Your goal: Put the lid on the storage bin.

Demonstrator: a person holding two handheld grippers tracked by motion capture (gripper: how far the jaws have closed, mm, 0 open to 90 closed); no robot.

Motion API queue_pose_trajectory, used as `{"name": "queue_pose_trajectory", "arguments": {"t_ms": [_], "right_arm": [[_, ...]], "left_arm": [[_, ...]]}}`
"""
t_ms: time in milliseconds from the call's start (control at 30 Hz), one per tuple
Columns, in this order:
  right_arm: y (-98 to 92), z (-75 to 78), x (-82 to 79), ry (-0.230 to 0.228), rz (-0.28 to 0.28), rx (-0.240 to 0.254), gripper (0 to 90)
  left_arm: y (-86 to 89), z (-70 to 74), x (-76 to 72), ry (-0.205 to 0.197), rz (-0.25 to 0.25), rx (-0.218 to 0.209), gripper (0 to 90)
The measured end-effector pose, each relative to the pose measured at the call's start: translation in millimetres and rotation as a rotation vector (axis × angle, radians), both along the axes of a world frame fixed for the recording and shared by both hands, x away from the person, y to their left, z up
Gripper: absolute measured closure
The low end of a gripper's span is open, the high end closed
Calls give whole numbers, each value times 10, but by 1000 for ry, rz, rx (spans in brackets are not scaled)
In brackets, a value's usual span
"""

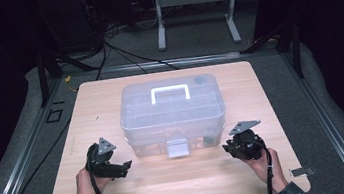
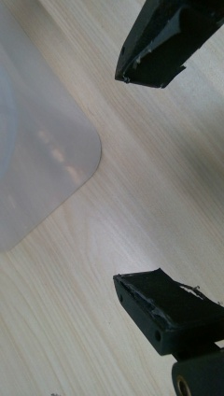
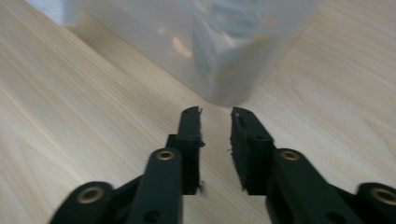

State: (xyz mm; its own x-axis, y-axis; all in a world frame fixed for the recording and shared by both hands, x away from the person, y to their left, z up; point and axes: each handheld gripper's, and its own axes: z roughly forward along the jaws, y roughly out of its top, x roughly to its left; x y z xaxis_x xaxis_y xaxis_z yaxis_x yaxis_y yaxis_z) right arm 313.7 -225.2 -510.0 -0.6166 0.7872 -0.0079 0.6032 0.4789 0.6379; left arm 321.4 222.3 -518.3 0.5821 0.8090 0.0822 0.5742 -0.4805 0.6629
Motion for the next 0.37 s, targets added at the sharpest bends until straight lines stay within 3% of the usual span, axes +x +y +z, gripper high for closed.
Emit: {"name": "queue_pose_trajectory", "arguments": {"t_ms": [67, 167, 200, 233, 367], "right_arm": [[-60, -51, 9, -4, -20, -16, 603], [-141, -135, 59, 22, -30, -15, 370], [-162, -146, 66, 19, -54, -47, 286], [-184, -174, 89, 21, -59, -27, 206], [-264, -230, 145, 29, -82, -4, 118]], "left_arm": [[13, -24, 10, 8, 5, -1, 34], [40, -60, 30, 20, 11, 4, 23], [46, -72, 32, 24, 14, 3, 19], [52, -80, 33, 29, 18, 1, 19], [65, -100, 60, 34, 24, 2, 11]]}}
